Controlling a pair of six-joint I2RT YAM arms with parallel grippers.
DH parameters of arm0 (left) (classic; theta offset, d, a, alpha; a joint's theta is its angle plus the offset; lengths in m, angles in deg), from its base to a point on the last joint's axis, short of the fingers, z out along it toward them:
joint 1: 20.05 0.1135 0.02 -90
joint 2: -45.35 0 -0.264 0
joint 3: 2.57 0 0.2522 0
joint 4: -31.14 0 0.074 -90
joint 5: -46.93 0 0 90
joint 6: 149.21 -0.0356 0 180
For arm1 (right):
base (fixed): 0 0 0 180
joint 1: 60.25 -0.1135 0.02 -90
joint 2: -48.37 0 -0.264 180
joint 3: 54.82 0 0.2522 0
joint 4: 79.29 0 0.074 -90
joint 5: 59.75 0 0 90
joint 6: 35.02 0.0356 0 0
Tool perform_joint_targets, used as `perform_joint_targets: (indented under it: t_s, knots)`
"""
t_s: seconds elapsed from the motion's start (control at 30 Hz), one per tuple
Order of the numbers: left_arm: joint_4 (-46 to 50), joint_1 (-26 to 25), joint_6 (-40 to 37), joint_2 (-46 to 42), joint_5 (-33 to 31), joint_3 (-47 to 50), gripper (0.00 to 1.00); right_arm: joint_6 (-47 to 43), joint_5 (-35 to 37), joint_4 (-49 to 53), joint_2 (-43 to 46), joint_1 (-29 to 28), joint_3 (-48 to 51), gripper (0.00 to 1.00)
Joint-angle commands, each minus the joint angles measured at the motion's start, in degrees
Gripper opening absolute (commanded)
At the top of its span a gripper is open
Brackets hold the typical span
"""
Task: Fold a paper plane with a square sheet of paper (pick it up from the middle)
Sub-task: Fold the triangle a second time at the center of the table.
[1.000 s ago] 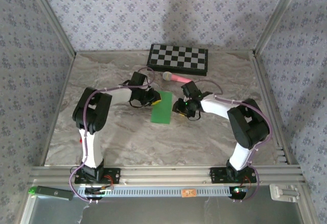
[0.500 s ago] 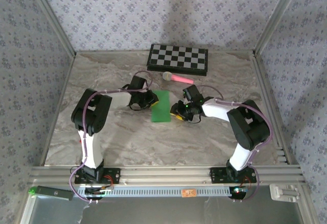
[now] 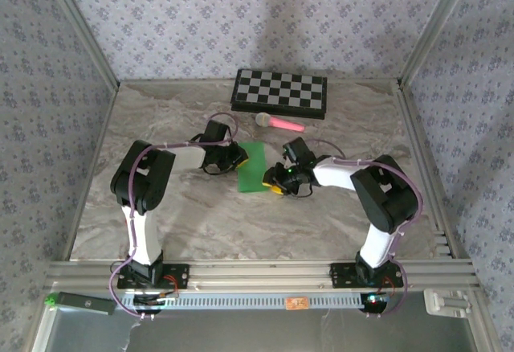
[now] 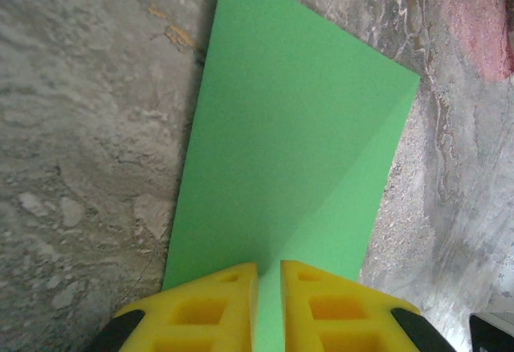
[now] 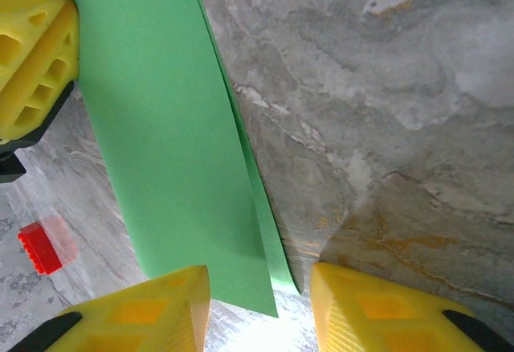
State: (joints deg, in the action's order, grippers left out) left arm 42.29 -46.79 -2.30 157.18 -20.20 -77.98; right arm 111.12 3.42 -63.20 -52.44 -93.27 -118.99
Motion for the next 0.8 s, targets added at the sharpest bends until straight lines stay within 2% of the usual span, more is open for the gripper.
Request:
perform_joint_targets:
  t_s: [0.0,0.5,0.77]
  knots:
    - [2.88,-0.14,0.31,0.25,-2.04,1.62,0.16,0.20,-2.24,-1.29,-1.37,-1.35,-0.32,0.38]
    - [2.71,-0.15,0.31,0.05,-1.69,1.98,0.16,6.68,-0.57,-12.81,0.66,-0.73,5.01,0.27]
    - [2.79,-0.15,-0.01,0.05,-1.34,1.65,0.16,7.63,-0.07,-13.98,1.14,-0.06,6.41,0.22]
